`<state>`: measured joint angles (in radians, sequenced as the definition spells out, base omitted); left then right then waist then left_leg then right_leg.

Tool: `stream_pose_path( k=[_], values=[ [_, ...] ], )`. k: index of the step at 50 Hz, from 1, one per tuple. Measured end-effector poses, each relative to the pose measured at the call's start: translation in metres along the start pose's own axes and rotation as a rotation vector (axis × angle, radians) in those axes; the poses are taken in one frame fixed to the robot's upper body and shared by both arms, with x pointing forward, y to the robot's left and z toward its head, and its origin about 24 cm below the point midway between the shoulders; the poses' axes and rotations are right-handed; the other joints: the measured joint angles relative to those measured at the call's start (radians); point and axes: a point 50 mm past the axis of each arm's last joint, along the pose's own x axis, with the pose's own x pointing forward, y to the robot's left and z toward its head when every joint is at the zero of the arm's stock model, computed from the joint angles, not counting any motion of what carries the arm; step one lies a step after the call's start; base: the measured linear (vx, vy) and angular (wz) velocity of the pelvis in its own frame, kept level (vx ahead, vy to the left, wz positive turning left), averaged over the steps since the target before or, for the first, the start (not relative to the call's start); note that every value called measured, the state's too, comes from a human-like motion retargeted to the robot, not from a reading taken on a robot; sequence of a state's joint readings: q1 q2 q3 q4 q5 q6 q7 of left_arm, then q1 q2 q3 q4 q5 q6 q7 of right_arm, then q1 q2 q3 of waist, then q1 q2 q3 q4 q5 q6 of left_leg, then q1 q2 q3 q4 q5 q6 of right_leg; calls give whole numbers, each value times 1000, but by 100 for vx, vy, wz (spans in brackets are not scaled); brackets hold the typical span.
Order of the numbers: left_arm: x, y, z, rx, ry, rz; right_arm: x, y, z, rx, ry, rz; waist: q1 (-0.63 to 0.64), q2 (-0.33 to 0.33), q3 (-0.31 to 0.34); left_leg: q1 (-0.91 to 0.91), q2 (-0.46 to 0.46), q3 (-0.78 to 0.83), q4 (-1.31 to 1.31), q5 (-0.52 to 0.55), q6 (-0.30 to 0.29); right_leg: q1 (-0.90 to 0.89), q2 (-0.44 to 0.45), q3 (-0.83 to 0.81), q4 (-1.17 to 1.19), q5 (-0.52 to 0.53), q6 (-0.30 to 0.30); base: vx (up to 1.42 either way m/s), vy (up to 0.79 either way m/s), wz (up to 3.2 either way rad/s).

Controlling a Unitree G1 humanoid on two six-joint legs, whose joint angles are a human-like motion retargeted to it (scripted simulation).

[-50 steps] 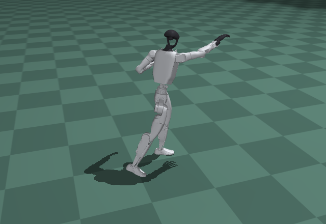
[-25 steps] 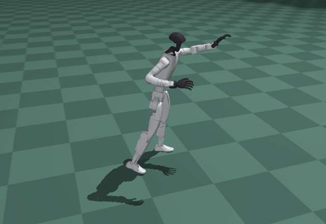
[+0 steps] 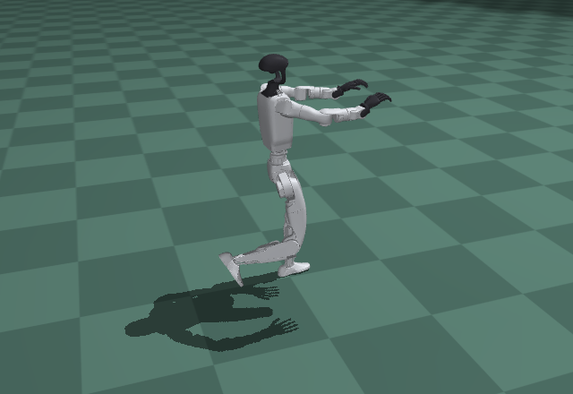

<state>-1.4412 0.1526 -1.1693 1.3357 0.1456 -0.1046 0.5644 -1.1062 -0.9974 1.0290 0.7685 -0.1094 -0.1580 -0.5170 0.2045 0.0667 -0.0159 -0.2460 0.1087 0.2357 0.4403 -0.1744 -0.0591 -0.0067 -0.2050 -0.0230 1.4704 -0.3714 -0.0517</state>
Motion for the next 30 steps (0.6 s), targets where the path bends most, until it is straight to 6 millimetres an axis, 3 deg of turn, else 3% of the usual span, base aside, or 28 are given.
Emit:
stream_pose_path(
  k=[2,3,5,7,8,10,12,15,18,20,23,25,27,30],
  values=[
    [-23,-1,-3,-154,-64,103,-53,-14,-1,168,-58,-165,-95,54,-45,120,37,-110,-50,-4,-18,-123,6,-137,356,-95,-62,96,15,280],
    [-45,9,-14,-271,-78,180,-84,-30,6,244,-101,-239,-165,93,-51,173,68,-168,-79,-1,-40,-196,11,-202,505,-110,-65,86,8,288],
    [-113,54,-48,-432,-91,349,-149,-71,24,282,-185,-337,-330,155,-14,251,138,-275,-134,14,-102,-419,34,-286,740,-38,20,73,-3,263],
    [-207,97,-80,-488,-4,489,-212,-109,33,181,-155,-378,-468,206,60,291,222,-355,-152,34,-169,-742,62,-320,849,137,185,55,-25,218],
    [-252,109,-89,-503,91,524,-235,-122,36,122,-105,-367,-545,223,127,335,258,-393,-164,50,-194,-873,52,-327,867,207,261,43,-34,244],
    [-311,114,-97,-537,297,485,-261,-133,37,65,8,-284,-693,212,246,437,302,-424,-178,93,-203,-1066,-55,-295,872,242,312,37,-33,277],
    [-309,102,-99,-550,335,421,-263,-130,34,68,52,-269,-792,192,302,496,351,-415,-172,127,-203,-1191,-181,-209,845,142,313,36,-23,299],
    [-248,84,-81,-484,104,327,-237,-117,31,103,-26,-317,-862,201,291,490,430,-397,-126,130,-203,-1298,-309,-89,790,0,313,29,-17,256],
    [-185,76,-51,-526,-130,279,-202,-101,26,164,-91,-356,-796,240,227,522,523,-387,-216,102,-203,-1300,-323,-66,792,-66,313,34,-34,101],
    [-160,66,-31,-483,-240,192,-188,-89,24,159,-114,-325,-740,209,168,471,493,-443,-149,57,-203,-1224,-332,-44,776,-73,313,32,-33,72],
    [-149,65,-14,-469,-331,108,-183,-83,27,142,-142,-260,-595,160,45,449,460,-442,-214,34,-200,-1108,-302,-122,683,43,313,30,-37,-3],
    [-137,49,8,-520,-388,-35,-186,-72,16,130,-65,-169,-454,100,-39,441,433,-423,-274,41,-192,-988,-268,-221,507,244,313,17,-29,-3],
    [-120,38,10,-633,-350,-127,-179,-73,6,137,-36,-107,-385,-18,39,512,342,-430,-312,36,-180,-772,-267,-269,274,441,313,4,-32,58],
    [-143,12,-3,-932,-189,-184,-182,-74,9,170,-37,-32,-302,-68,41,527,273,-433,-369,-1,-168,-493,-172,-327,-265,599,313,22,-22,40]
  ],
)
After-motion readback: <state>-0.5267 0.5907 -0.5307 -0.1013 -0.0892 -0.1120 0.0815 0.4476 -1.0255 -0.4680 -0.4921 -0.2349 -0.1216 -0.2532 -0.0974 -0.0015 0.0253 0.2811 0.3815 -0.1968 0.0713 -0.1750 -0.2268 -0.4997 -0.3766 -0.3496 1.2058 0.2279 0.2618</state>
